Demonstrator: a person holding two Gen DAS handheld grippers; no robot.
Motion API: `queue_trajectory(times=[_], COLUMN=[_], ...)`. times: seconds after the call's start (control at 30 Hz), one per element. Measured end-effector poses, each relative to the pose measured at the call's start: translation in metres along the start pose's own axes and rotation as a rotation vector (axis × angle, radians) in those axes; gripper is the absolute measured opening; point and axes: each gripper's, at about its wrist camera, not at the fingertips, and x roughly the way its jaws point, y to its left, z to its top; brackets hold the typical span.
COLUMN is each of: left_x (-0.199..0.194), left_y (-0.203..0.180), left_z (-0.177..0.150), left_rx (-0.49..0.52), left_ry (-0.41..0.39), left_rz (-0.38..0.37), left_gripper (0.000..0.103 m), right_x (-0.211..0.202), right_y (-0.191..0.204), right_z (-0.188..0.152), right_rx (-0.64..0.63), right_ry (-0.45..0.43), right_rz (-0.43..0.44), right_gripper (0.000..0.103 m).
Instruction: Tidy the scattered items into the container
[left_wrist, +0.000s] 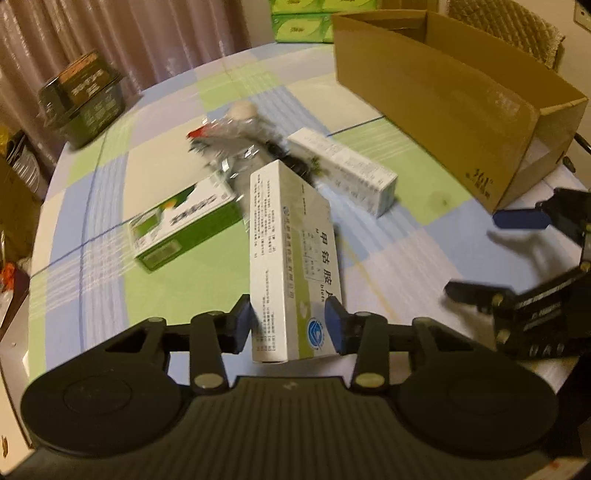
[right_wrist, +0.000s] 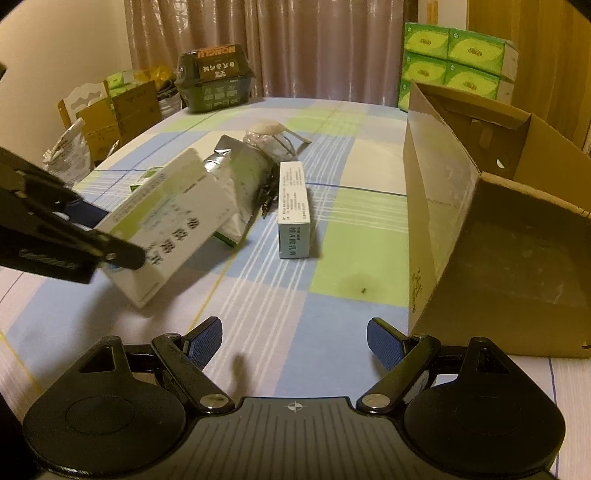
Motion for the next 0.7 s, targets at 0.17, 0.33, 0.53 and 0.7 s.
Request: queue_trajectory(times=[0.17,0.33,0.53,0.7], left_x=[-0.010,-0.006,0.012,0.026], left_y=[0.008,0.008,-0.013,-0.033], left_z=[-0.009,-0.006,0.000,-0.003], left_rx=[0.008,0.006,0.131,0.296], left_ry=[-0.014,-0.031,-0.040,-0.042], left_rz=[0.100,0.077,0.058,0.035], left_gripper=[0.064,0.079,0.084,0.085], right_x=[0.000,0.002,0.005,0.009], right_y=[0.004,0.009,0.010,0.006], right_z=[0.001,0.002,0.002,0.000], right_rx=[-0.007,-0.016,-0.018,-0.013], right_ry=[-0.003,-0.005,0.002,0.015], right_rz=[0.004,0.010,0.005,-0.005], right_gripper=[0.083,0.083,0.083,0.083])
